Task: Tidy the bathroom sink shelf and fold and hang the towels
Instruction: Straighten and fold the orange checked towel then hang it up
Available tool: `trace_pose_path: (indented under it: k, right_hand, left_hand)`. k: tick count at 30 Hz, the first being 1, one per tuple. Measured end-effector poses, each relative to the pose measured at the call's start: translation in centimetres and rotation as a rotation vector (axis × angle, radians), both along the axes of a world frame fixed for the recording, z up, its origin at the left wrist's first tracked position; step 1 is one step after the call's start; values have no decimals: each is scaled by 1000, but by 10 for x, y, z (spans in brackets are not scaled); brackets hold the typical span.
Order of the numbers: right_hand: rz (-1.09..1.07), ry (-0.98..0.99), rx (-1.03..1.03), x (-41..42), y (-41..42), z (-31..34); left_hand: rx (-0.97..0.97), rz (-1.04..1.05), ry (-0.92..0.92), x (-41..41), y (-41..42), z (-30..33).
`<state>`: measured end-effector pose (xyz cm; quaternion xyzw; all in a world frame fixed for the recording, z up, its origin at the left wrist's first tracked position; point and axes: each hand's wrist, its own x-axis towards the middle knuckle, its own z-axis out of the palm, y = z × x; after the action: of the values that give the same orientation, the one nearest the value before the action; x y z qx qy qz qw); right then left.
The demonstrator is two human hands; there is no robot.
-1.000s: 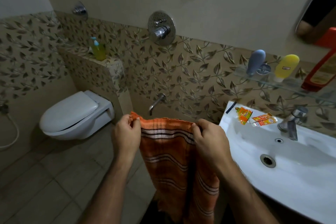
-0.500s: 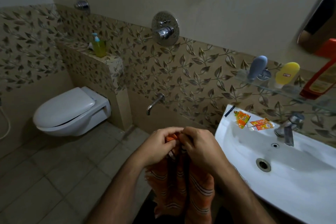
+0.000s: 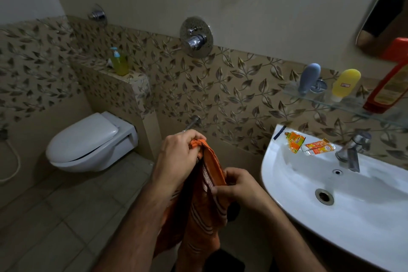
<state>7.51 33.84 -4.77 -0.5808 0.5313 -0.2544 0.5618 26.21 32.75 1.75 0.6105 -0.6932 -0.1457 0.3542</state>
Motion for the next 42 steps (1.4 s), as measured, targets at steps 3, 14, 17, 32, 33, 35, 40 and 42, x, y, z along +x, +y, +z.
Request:
trace_pose_path:
  k: [3, 14, 17, 32, 33, 35, 40, 42]
  right_hand:
    - [-59, -57, 7, -1, 3, -4]
    - [-74, 73, -174, 14, 20, -8]
    - [-120, 194, -317, 8, 18, -6]
    - [-240, 664, -666, 7, -8, 20]
    - [-226, 677, -656, 8, -9, 20]
    - [-205, 721, -636, 10, -10, 21]
    - [-260, 753, -599, 12, -11, 20]
    - [-176, 734, -595, 14, -11, 21]
  left_hand:
    - [10, 80, -6, 11, -2, 7]
    - [-23, 236, -21, 23, -8, 19]
    - [31, 276, -4, 29, -17, 12]
    - [579, 0, 296, 40, -13, -80]
    - [593, -62, 347, 40, -9, -81]
    - [568, -159, 443, 38, -2, -82]
    - [463, -289, 535, 33, 8, -79]
    - [456, -321, 551, 26, 9, -76]
